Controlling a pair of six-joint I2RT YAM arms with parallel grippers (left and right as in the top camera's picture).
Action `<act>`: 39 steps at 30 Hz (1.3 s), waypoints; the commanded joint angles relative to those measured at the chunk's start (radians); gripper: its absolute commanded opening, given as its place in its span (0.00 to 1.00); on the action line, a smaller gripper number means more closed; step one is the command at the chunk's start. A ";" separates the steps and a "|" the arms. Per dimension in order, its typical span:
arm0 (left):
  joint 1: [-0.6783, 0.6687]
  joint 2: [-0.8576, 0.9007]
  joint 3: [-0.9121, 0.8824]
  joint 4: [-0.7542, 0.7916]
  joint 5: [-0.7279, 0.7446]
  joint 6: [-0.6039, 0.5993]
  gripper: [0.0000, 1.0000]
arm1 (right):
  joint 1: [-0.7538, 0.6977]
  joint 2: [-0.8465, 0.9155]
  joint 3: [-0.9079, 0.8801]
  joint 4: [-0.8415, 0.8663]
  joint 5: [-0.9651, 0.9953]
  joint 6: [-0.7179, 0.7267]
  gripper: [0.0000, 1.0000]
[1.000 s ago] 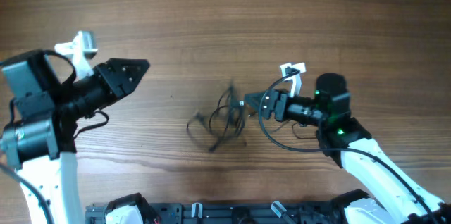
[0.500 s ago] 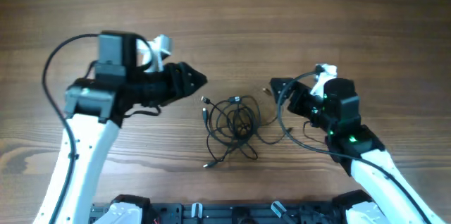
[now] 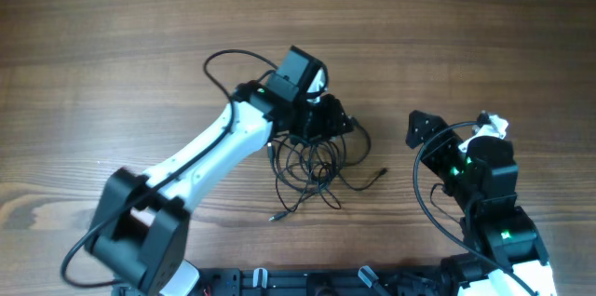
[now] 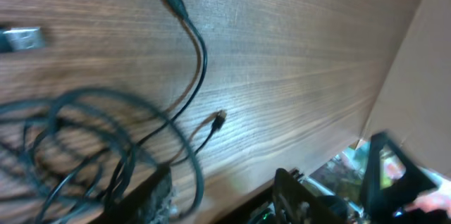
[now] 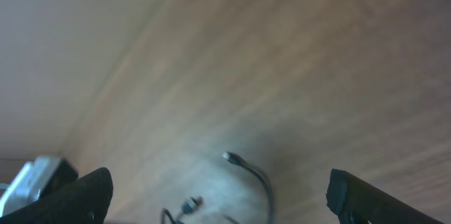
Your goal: Untangle cables
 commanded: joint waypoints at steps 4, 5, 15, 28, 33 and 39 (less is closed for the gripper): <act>-0.056 0.083 -0.003 0.154 -0.013 -0.074 0.39 | -0.003 0.006 0.001 -0.124 0.027 0.013 1.00; -0.063 0.087 -0.003 0.163 -0.013 -0.074 0.38 | -0.003 0.010 0.001 -0.140 0.027 0.013 1.00; -0.081 0.113 -0.001 0.135 -0.081 -0.099 0.52 | -0.003 0.016 0.001 -0.177 0.027 0.012 1.00; -0.086 0.076 0.055 -0.009 -0.249 -0.162 0.57 | -0.003 0.086 0.001 -0.183 0.027 0.014 1.00; -0.136 0.172 0.055 0.012 -0.249 -0.246 0.53 | -0.003 0.140 0.001 -0.175 -0.060 0.012 1.00; -0.136 0.206 0.055 0.095 -0.238 -0.246 0.17 | -0.003 0.191 0.001 -0.175 -0.097 0.011 1.00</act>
